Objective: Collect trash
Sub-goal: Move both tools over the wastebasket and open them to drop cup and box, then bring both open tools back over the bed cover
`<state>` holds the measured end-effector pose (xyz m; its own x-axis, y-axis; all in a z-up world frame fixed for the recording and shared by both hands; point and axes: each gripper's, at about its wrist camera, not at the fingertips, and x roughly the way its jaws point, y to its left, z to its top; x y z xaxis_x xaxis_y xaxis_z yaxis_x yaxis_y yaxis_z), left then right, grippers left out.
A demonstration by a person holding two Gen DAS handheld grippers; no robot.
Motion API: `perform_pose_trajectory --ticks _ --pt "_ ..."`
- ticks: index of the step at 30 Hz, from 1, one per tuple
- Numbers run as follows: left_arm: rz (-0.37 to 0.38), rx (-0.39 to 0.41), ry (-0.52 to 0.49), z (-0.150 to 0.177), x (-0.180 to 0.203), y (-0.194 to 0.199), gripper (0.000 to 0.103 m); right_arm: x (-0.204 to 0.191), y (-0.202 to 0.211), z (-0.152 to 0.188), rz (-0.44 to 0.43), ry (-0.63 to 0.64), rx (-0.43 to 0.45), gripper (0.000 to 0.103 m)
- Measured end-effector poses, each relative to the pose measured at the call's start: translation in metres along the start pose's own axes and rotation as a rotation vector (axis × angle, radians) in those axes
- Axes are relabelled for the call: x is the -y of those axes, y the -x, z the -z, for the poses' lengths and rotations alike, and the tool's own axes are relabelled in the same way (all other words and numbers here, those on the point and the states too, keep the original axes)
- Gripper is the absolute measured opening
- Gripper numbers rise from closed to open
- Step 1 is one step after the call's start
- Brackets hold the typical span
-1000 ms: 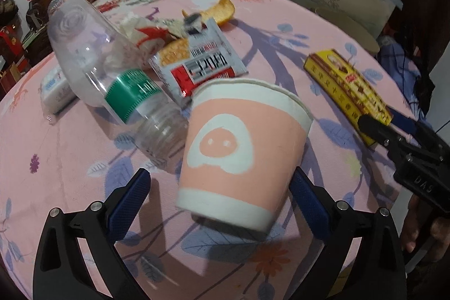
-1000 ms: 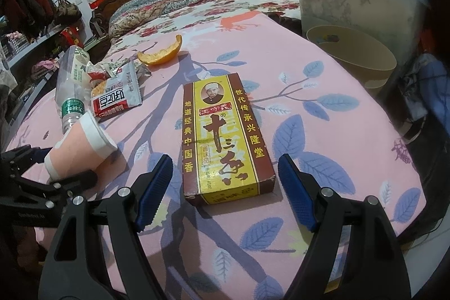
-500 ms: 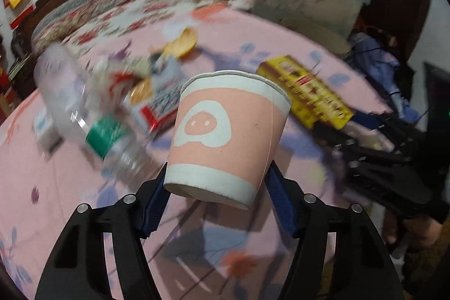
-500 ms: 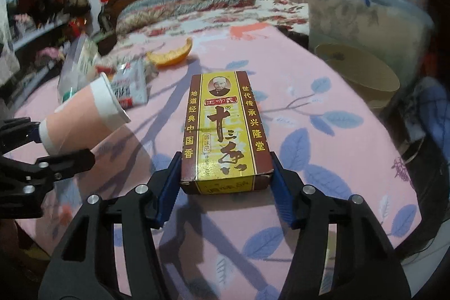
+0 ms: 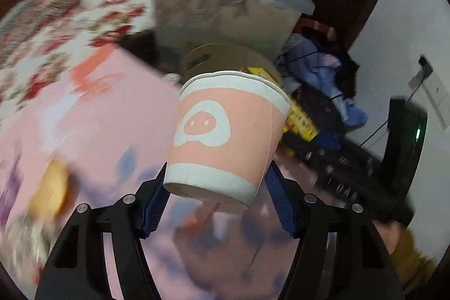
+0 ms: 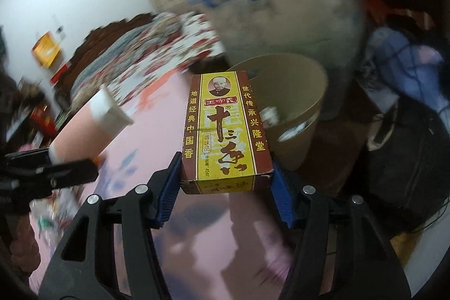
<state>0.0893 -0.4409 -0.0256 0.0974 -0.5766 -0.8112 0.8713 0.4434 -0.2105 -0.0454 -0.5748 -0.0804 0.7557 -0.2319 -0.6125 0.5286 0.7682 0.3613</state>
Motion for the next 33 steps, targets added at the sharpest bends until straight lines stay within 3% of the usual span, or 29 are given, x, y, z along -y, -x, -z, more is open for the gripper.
perform_pose_trajectory --ticks 2,3,4,5,6,7,10,15,22,29,33 --pt "0.08 -0.039 0.02 -0.047 0.001 -0.033 0.067 0.013 -0.016 -0.023 0.017 -0.035 0.003 0.062" --pt "0.094 -0.054 0.022 -0.061 0.003 -0.047 0.085 0.017 -0.028 -0.034 0.031 -0.042 -0.004 0.063" --pt "0.082 -0.065 0.033 -0.076 0.001 -0.06 0.09 0.02 -0.036 -0.041 0.048 -0.047 -0.014 0.068" --pt "0.01 -0.063 0.079 -0.09 -0.005 -0.074 0.088 0.023 -0.043 -0.047 0.07 -0.065 -0.017 0.075" --pt "-0.024 -0.066 0.108 -0.092 -0.01 -0.077 0.082 0.025 -0.043 -0.049 0.071 -0.087 -0.005 0.075" --pt "-0.029 -0.076 0.155 -0.091 -0.017 -0.078 0.074 0.025 -0.04 -0.047 0.06 -0.098 0.01 0.075" --pt "0.048 -0.035 0.184 -0.072 -0.024 -0.054 0.074 0.021 -0.019 -0.03 0.011 -0.113 0.057 0.075" --pt "0.064 0.093 0.14 0.013 -0.031 0.024 0.074 -0.01 -0.002 0.01 -0.123 -0.126 0.047 0.075" --pt "-0.113 0.183 0.13 0.155 -0.049 0.107 0.075 -0.095 -0.015 0.052 -0.296 -0.035 -0.075 0.069" --pt "-0.171 0.198 0.363 0.266 -0.104 0.154 0.075 -0.177 -0.015 0.091 -0.394 0.093 -0.161 0.063" --pt "-0.159 0.223 0.469 0.301 -0.129 0.171 0.075 -0.215 -0.011 0.115 -0.412 0.176 -0.209 0.061"
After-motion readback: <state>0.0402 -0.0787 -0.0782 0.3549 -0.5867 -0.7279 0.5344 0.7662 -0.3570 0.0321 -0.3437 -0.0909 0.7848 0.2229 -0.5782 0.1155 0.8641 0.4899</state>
